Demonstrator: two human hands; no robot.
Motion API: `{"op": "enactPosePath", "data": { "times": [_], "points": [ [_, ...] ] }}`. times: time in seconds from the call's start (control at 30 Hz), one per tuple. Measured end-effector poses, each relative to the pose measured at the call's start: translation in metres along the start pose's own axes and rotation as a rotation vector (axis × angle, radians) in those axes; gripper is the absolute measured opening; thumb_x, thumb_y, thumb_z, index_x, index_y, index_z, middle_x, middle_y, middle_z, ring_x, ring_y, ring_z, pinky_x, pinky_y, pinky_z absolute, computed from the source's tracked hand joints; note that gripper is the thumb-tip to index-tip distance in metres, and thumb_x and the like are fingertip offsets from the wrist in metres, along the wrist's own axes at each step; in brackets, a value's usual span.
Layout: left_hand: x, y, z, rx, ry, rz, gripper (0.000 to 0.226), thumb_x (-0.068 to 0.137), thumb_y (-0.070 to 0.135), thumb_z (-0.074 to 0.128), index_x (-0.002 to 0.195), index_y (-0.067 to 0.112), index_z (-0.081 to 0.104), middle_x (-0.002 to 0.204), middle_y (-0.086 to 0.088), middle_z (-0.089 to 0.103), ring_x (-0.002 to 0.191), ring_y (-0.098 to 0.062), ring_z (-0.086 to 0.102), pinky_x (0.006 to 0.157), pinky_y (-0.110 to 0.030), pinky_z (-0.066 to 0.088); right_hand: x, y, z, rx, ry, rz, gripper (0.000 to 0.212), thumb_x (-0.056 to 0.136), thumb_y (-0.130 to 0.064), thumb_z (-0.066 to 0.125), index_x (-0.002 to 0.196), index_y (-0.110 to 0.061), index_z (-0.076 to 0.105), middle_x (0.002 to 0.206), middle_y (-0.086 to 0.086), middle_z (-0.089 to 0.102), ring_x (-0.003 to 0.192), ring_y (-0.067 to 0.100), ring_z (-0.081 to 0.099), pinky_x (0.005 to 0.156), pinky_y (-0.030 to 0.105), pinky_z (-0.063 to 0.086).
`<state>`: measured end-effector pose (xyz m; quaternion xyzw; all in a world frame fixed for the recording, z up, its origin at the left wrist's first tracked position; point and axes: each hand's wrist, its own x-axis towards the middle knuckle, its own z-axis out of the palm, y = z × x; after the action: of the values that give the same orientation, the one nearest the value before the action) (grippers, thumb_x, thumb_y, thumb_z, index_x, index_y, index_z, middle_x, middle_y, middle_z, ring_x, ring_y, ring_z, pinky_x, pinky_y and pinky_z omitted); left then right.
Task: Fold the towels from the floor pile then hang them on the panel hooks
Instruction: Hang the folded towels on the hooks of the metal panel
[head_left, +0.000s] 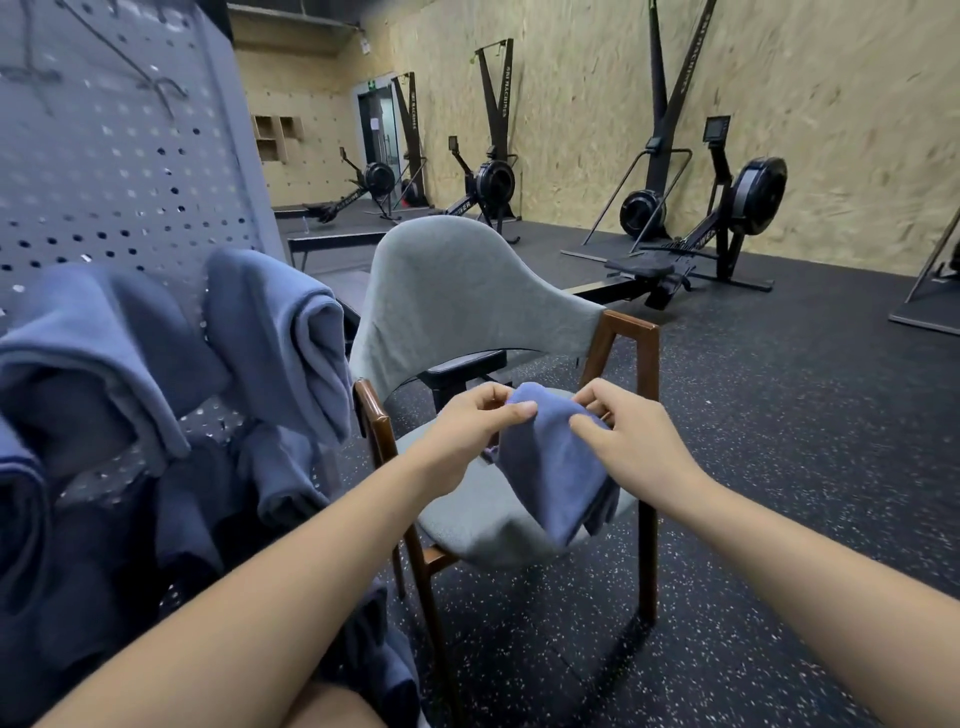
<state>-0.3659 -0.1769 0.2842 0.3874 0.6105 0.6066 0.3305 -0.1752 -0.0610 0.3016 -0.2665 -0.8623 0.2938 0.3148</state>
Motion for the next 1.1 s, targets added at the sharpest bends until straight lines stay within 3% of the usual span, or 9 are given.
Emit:
{"op": "enactPosePath", "data": {
  "times": [0.13, 0.27, 0.33, 0.5, 0.67, 0.73, 0.83, 0.97, 1.1],
  "points": [
    [-0.016, 0.015, -0.01, -0.05, -0.039, -0.12, 0.032, 0.091, 0.035, 0.085, 0.109, 0.012, 0.072, 0.102, -0.011, 0.073, 0.093, -0.027, 0.061, 0.083, -0.041, 0.042, 0.0, -0.021, -0.013, 0.039, 0.004, -0.09, 0.013, 0.095, -0.019, 0.066, 0.091, -0.031, 0.068, 0.08, -0.01, 0.072, 0.074, 0.003, 0.061, 0.067, 0.016, 0.045],
    [-0.042, 0.021, -0.019, 0.014, -0.126, -0.219, 0.061, 0.086, 0.056, 0.083, 0.121, 0.007, 0.077, 0.119, -0.011, 0.078, 0.102, -0.025, 0.069, 0.092, -0.039, 0.049, -0.004, -0.044, -0.018, 0.035, 0.024, -0.177, 0.013, 0.095, -0.018, 0.067, 0.092, -0.031, 0.068, 0.08, -0.014, 0.07, 0.078, 0.004, 0.063, 0.068, 0.017, 0.044],
    [-0.057, 0.025, -0.022, 0.038, -0.123, -0.219, 0.068, 0.084, 0.06, 0.084, 0.128, 0.009, 0.073, 0.116, -0.008, 0.078, 0.097, -0.023, 0.068, 0.089, -0.038, 0.049, -0.008, -0.052, -0.019, 0.034, 0.012, -0.185, 0.014, 0.094, -0.018, 0.067, 0.09, -0.031, 0.068, 0.079, -0.012, 0.07, 0.077, 0.007, 0.064, 0.068, 0.018, 0.046],
    [-0.087, 0.035, -0.034, 0.133, -0.059, -0.163, 0.046, 0.085, 0.049, 0.088, 0.112, 0.017, 0.071, 0.087, 0.0, 0.061, 0.063, -0.011, 0.048, 0.061, -0.027, 0.035, -0.015, -0.07, -0.025, 0.04, 0.006, -0.187, 0.014, 0.095, -0.018, 0.067, 0.09, -0.031, 0.07, 0.079, -0.011, 0.072, 0.077, 0.007, 0.065, 0.072, 0.024, 0.05],
    [-0.108, 0.066, -0.047, 0.187, -0.038, -0.047, 0.025, 0.086, 0.043, 0.087, 0.094, 0.027, 0.069, 0.091, 0.006, 0.065, 0.086, -0.012, 0.054, 0.079, -0.035, 0.036, -0.024, -0.095, -0.035, 0.031, -0.024, -0.219, 0.014, 0.093, -0.018, 0.068, 0.089, -0.031, 0.071, 0.08, -0.012, 0.073, 0.08, 0.01, 0.068, 0.075, 0.025, 0.051],
    [-0.113, 0.082, -0.049, 0.039, -0.062, -0.016, 0.027, 0.088, 0.034, 0.087, 0.102, 0.019, 0.068, 0.1, -0.003, 0.069, 0.095, -0.02, 0.06, 0.087, -0.036, 0.043, -0.027, -0.108, -0.041, 0.019, -0.041, -0.242, 0.015, 0.093, -0.018, 0.068, 0.087, -0.031, 0.071, 0.078, -0.013, 0.073, 0.079, 0.009, 0.067, 0.074, 0.026, 0.051],
    [-0.119, 0.107, -0.055, -0.042, -0.066, -0.007, 0.032, 0.091, 0.03, 0.084, 0.11, 0.011, 0.068, 0.106, -0.015, 0.064, 0.1, -0.029, 0.054, 0.081, -0.032, 0.048, -0.027, -0.133, -0.053, -0.014, -0.061, -0.278, 0.014, 0.092, -0.018, 0.068, 0.087, -0.031, 0.071, 0.079, -0.012, 0.073, 0.078, 0.009, 0.066, 0.076, 0.033, 0.054],
    [-0.126, 0.148, -0.069, -0.061, -0.043, 0.05, 0.04, 0.095, 0.025, 0.08, 0.125, 0.001, 0.072, 0.127, -0.028, 0.072, 0.112, -0.034, 0.067, 0.109, -0.053, 0.05, -0.016, -0.174, -0.066, -0.028, -0.07, -0.332, 0.012, 0.092, -0.018, 0.069, 0.089, -0.03, 0.072, 0.081, -0.009, 0.074, 0.079, 0.015, 0.068, 0.078, 0.042, 0.057],
    [-0.135, 0.21, -0.094, 0.008, 0.101, 0.164, 0.017, 0.097, 0.01, 0.076, 0.113, 0.003, 0.076, 0.109, -0.02, 0.079, 0.097, -0.026, 0.074, 0.093, -0.038, 0.059, 0.005, -0.224, -0.074, 0.008, -0.045, -0.406, 0.007, 0.094, -0.019, 0.071, 0.093, -0.025, 0.075, 0.085, -0.006, 0.076, 0.082, 0.018, 0.07, 0.079, 0.037, 0.056]
  ]
}}
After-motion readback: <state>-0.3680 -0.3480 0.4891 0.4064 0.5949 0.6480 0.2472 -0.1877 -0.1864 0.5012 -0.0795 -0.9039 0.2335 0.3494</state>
